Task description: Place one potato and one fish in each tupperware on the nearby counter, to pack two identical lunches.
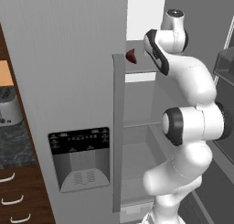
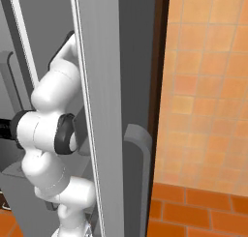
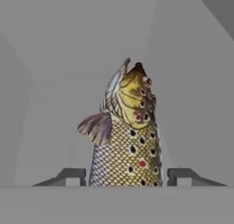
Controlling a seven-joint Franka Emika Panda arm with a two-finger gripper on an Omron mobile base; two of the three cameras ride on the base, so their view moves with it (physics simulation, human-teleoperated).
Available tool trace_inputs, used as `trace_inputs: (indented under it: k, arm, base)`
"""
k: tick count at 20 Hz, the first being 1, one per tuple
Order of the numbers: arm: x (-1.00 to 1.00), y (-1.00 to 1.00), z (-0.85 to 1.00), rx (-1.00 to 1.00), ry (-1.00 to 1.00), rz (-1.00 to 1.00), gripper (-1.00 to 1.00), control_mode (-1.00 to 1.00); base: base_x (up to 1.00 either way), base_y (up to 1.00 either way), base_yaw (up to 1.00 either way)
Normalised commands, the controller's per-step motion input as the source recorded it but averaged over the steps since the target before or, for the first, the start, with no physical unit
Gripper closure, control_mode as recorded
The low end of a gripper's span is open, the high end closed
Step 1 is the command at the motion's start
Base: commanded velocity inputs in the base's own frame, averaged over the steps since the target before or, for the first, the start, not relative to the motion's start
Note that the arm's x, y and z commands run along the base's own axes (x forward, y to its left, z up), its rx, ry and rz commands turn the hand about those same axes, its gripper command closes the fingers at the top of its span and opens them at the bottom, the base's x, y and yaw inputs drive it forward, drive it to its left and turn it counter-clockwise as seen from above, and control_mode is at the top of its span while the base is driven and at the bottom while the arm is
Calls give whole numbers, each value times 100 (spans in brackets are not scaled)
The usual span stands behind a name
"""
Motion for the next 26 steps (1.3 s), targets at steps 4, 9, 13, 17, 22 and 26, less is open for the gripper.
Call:
trace_inputs:
  k: [4,9,13,17,22,26]
  arm:
    - [-30,4,-24,0,3,0,100,-100]
    - [-100,52,-90,-1,0,0,100,-100]
    - [-100,35,-12,0,0,0,100,-100]
    - [-100,13,0,0,0,0,100,-100]
    - [-100,6,-14,0,0,2,100,-100]
    - [-100,24,-36,-2,-14,5,100,-100]
  base:
    - [0,0,0]
    - [0,0,0]
    - [0,0,0]
    - [0,0,0]
    - [0,0,0]
    - [0,0,0]
